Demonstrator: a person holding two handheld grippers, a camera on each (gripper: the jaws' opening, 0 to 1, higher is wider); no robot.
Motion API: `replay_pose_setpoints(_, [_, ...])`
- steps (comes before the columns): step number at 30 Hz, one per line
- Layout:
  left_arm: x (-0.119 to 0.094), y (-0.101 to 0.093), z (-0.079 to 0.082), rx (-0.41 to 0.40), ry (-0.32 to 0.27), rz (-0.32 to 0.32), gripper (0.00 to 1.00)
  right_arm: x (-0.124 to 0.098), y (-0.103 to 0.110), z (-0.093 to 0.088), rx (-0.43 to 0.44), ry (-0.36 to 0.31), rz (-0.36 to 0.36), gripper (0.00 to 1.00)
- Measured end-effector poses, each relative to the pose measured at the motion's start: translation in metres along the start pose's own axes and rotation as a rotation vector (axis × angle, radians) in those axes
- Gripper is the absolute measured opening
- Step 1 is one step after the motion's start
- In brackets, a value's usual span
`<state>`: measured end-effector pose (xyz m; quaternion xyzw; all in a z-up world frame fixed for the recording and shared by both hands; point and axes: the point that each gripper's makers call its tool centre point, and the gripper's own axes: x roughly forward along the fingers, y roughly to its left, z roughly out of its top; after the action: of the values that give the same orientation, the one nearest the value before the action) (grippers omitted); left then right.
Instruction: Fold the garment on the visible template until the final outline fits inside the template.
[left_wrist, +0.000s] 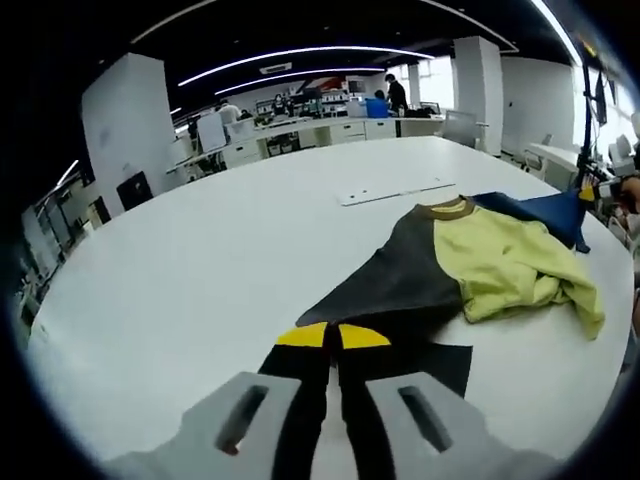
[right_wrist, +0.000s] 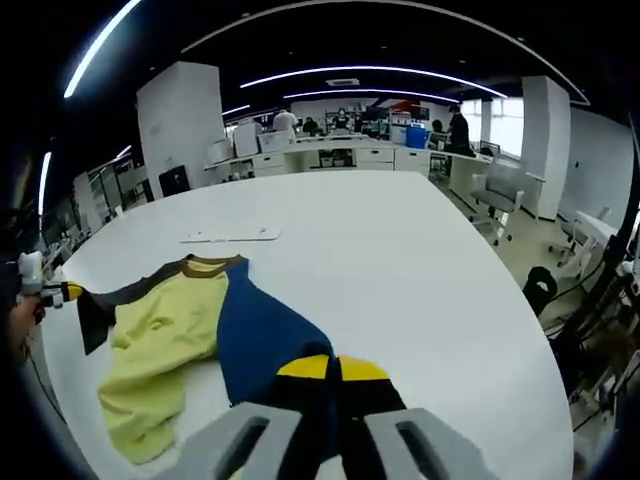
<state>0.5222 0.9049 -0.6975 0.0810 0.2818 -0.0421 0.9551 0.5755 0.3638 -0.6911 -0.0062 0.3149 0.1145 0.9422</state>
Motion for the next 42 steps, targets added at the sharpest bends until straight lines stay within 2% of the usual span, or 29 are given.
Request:
replay_pose_setpoints(8, [0.012,0.011,0.001,0.046,0.024,0.005,0.00,0.007,-0.021,0.000,-0.007,0.029,-0.026,0.00])
replay_pose_setpoints(10, [0.013,0.013,0.001,0.041,0.026,0.004,0.00,0.009,-0.025,-0.001,-0.007,0.037,-0.029,0.00])
replay_pose_setpoints(12, [0.016,0.012,0.002,-0.034,0.019,-0.010,0.00,0.010,-0.029,-0.002,0.001,0.038,-0.032,0.00])
replay_pose_setpoints(13, [0.017,0.014,0.003,-0.041,0.012,-0.012,0.00,0.010,-0.031,-0.003,0.003,0.039,-0.035,0.00])
replay_pose_setpoints(30, [0.036,0.035,0.002,-0.012,0.051,0.014,0.00,0.028,-0.067,-0.013,0.005,0.099,-0.093,0.00])
replay_pose_setpoints(37, [0.032,0.040,-0.006,-0.011,0.079,0.051,0.00,0.028,-0.070,-0.021,0.020,0.127,-0.098,0.00])
replay_pose_setpoints(42, [0.030,0.037,-0.010,-0.017,0.084,0.046,0.00,0.029,-0.069,-0.026,0.025,0.143,-0.094,0.00])
